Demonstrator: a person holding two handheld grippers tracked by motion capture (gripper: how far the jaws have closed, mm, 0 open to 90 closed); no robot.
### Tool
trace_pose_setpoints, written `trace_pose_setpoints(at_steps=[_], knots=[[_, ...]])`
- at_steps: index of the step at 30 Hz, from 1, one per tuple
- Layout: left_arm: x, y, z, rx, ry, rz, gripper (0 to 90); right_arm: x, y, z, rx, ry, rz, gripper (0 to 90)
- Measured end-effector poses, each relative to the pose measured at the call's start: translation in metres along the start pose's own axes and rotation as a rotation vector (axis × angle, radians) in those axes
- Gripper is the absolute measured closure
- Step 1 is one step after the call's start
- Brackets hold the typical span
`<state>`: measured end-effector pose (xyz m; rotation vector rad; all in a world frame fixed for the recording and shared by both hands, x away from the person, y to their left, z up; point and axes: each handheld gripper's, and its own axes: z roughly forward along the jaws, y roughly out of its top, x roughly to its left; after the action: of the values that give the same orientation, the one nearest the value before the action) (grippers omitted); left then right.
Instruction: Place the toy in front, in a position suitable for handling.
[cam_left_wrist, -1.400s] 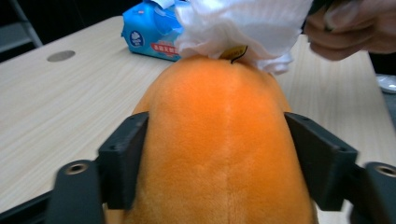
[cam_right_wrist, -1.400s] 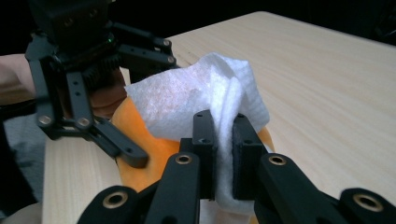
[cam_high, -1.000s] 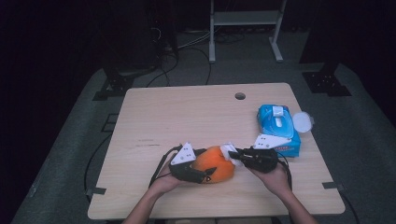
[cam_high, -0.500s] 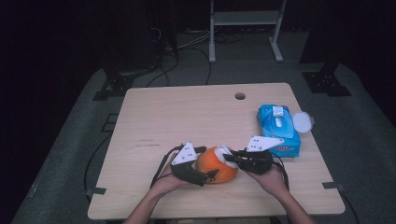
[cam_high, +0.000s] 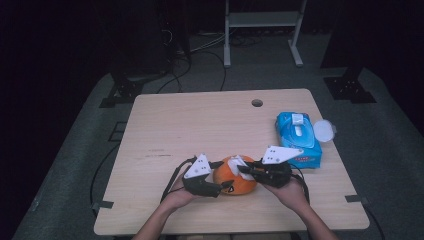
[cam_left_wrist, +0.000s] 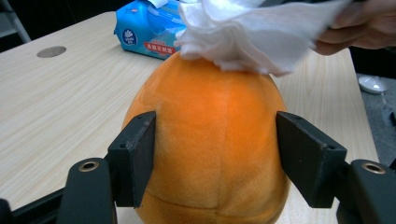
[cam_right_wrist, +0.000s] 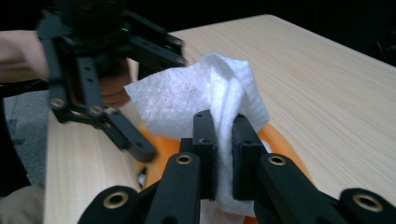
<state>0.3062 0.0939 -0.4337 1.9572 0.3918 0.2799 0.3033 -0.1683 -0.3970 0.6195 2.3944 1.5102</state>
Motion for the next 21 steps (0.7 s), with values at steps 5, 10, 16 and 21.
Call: trace_pose_setpoints(at_steps=[5, 10, 16, 21], knots=[[0.003, 0.001, 0.001, -0.022, -0.016, -0.015, 24.4, -0.014, -0.009, -0.006, -0.003, -0.006, 0.05, 82.0], [0.008, -0.003, 0.003, -0.008, -0.007, -0.057, 17.9, -0.017, -0.01, -0.007, 0.001, -0.021, 0.047, 82.0], [0.001, 0.002, 0.005, -0.022, 0.003, -0.029, 29.4, -0.016, -0.002, -0.014, -0.008, -0.037, 0.029, 82.0], [-0.008, 0.006, 0.007, -0.011, 0.004, 0.018, 29.3, 0.013, 0.01, 0.002, -0.001, 0.032, -0.04, 82.0]])
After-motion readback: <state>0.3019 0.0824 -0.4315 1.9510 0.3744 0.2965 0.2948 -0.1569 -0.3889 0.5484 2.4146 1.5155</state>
